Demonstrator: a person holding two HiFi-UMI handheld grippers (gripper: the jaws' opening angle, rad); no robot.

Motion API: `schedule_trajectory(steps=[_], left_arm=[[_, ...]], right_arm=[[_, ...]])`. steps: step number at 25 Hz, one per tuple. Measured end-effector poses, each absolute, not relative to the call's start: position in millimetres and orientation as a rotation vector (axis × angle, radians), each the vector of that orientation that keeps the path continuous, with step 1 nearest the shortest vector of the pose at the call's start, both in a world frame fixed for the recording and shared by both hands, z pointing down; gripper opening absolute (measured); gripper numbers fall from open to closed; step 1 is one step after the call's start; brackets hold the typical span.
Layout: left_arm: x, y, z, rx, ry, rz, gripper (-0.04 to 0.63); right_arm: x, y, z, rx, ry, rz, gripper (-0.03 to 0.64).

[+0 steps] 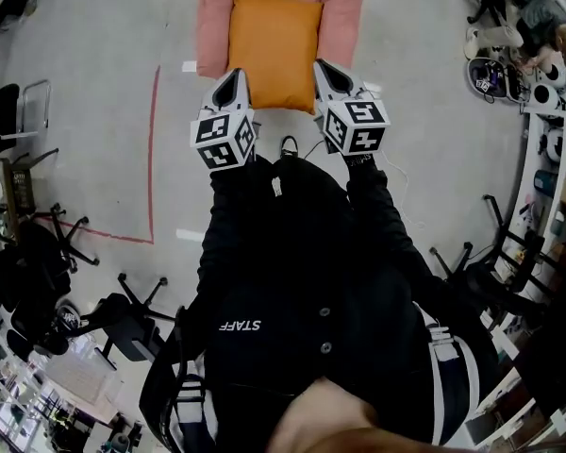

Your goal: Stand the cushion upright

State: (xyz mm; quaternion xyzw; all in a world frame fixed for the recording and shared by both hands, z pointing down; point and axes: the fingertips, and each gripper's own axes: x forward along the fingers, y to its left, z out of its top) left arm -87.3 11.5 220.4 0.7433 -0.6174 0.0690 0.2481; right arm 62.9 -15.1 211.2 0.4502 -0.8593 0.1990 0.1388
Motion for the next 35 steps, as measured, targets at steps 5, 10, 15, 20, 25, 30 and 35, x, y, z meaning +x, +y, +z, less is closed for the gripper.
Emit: schedule_trajectory(steps=[5,10,15,20,25,30,35], left_arm=[[-102.5,-7.7,234.2,2.008,-1.646,0.232,0.002],[-114.9,-30.9,274.2,1.978,-1.594,0.297,0.002],[-122.2,-56.7,336.3,1.92,-1.537,0.396,0.002],[-128.4,-81.3,415.7,1.867,-1.504,0.495,0.002],[-138.2,-105.0,505.7,1.807,-1.491,0.57,0.002],[-141.2,-136.8,584.8,1.812,-1.471,0.614,0.003],[-147.6,-161.9,648.1,1.81,-1.485,0.647,0.003]], right_arm=[[48.7,-36.7,222.8,1.315,-2.451,0.606,0.014],[45.4,-59.1,257.1,1.351,-2.382,0.659,0.014],[58.8,-78.4,322.3,1.399,-2.224,0.756,0.014],[59.3,-94.3,406.9,1.388,-2.125,0.865,0.014],[53.1,-110.5,510.0,1.323,-2.028,0.939,0.015],[58.4,-138.8,595.0,1.336,-2.001,0.991,0.015],[70.1,-164.9,659.7,1.369,-1.96,0.97,0.019]])
